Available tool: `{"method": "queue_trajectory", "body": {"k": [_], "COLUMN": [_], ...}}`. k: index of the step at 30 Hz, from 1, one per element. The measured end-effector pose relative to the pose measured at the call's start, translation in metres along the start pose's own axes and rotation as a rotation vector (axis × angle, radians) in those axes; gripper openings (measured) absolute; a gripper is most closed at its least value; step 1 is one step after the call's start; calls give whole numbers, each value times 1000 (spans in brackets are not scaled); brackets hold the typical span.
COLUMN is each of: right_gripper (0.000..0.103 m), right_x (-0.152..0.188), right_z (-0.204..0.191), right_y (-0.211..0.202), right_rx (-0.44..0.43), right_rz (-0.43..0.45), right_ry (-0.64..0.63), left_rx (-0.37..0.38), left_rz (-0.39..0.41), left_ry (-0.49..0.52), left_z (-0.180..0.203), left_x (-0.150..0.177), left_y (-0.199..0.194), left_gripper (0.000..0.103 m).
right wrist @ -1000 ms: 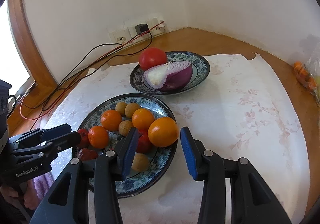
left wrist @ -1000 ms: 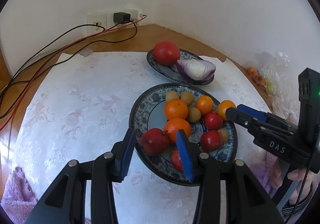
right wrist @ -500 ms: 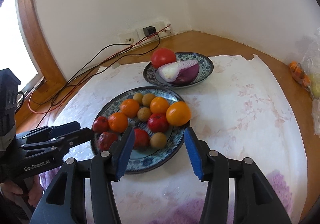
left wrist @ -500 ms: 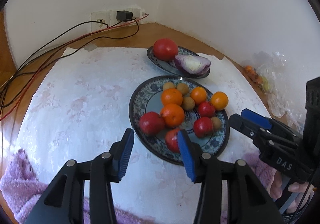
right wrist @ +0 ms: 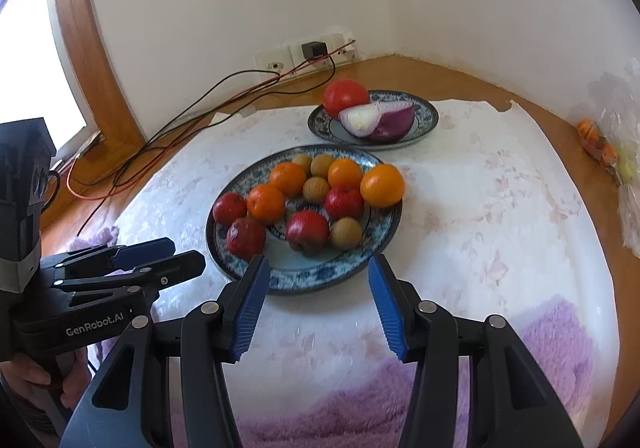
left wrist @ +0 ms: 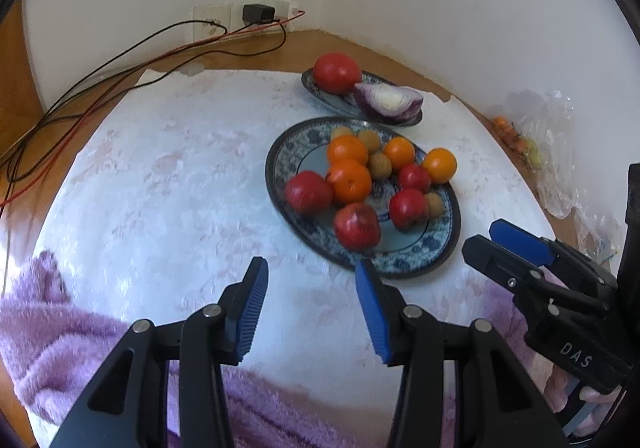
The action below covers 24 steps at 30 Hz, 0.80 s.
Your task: Organize fruits
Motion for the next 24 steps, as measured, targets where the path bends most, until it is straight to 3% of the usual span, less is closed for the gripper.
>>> {"method": "queue_trajectory", "body": {"k": [14, 24], "right_gripper": [53, 53], "right_x": [24, 30], "right_z": [2, 1], "right_y": [16, 26], "right_rx": [58, 95], "right_rz": [-64, -84], "right_ry": [14, 12], "left_rx": [-33, -64], "left_rz": [-37, -17], "left_ry": [-7, -7], "left_z": [3, 5], "left_x": [18, 18], "left_y": [15, 18], "left_gripper": [48, 51]}}
Point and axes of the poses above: each gripper's, at about its wrist camera, not at the fingertips, and y roughly the way its jaws point, z to its right, x to its underside, the point moved 5 cm from there along y, roughly the way its jaws point, and after that the axes turned 12 degrees about -z, right-handed, at the moved point
